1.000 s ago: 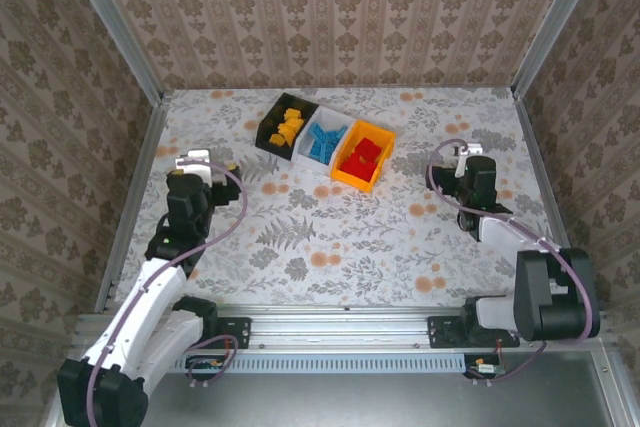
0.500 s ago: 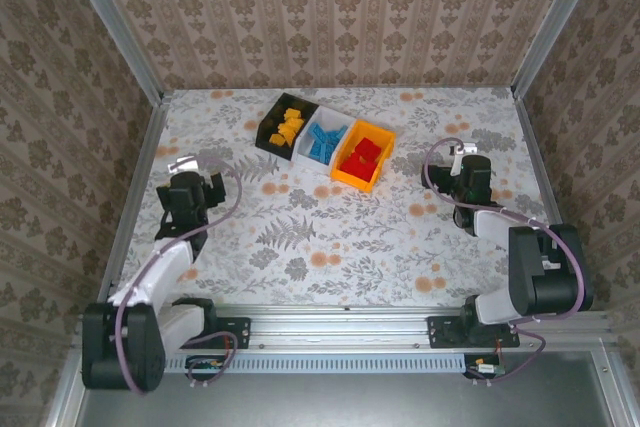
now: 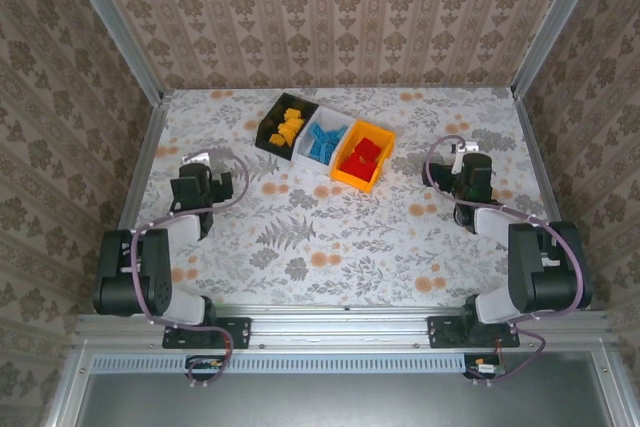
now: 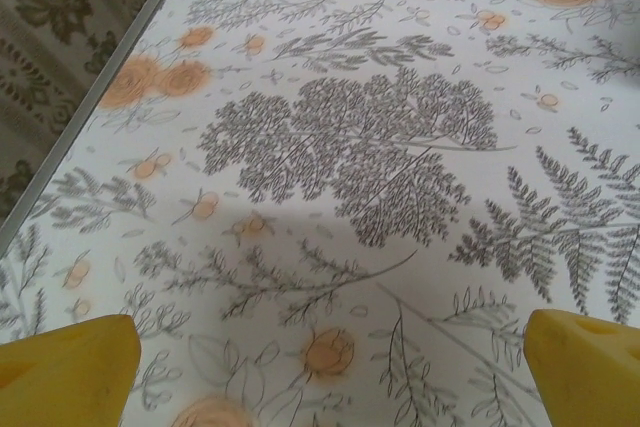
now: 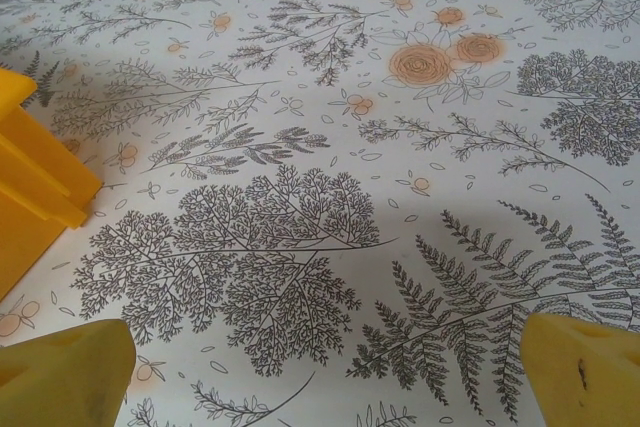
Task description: Sort the legos into containers by color
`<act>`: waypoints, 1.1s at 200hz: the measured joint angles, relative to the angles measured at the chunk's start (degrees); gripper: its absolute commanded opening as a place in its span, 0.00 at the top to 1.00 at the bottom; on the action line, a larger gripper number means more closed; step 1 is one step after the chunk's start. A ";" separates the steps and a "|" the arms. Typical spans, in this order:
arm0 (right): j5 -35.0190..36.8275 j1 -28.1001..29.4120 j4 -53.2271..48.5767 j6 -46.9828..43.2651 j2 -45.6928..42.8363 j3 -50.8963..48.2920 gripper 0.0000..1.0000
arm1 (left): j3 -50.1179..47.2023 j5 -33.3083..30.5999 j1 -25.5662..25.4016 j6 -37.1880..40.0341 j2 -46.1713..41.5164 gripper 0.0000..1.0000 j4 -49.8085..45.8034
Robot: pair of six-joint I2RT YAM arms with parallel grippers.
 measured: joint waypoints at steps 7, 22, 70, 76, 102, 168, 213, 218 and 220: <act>0.00 0.00 -0.13 0.00 0.13 0.20 0.00 | 0.61 0.81 0.17 0.52 0.81 0.00 0.55; -0.02 0.00 -0.13 0.00 0.59 0.66 0.00 | 1.55 2.71 0.61 1.46 2.47 0.00 2.03; -0.44 0.00 -0.11 -0.22 2.38 1.62 0.00 | -0.46 7.06 2.08 2.01 3.45 0.00 8.66; -0.52 0.00 -0.11 -0.22 2.69 1.66 0.00 | -1.73 7.58 2.36 1.99 3.41 0.00 10.67; -1.55 0.00 -0.09 -0.28 3.56 1.79 0.00 | -8.76 8.41 3.28 1.95 4.09 0.00 19.98; -3.39 0.00 9.40 -0.85 2.38 -4.20 0.00 | -9.38 6.93 2.51 1.95 4.79 0.00 23.80; -3.21 0.00 17.88 -0.87 1.66 -10.51 0.00 | -8.90 6.01 1.60 2.19 4.79 0.00 23.78; -3.19 0.00 18.86 -0.85 1.92 -10.54 0.00 | -8.87 5.99 1.44 2.19 4.79 0.00 23.76; -3.19 0.00 19.43 -0.85 2.19 -10.54 0.00 | -8.85 5.97 1.44 2.21 4.79 0.00 23.78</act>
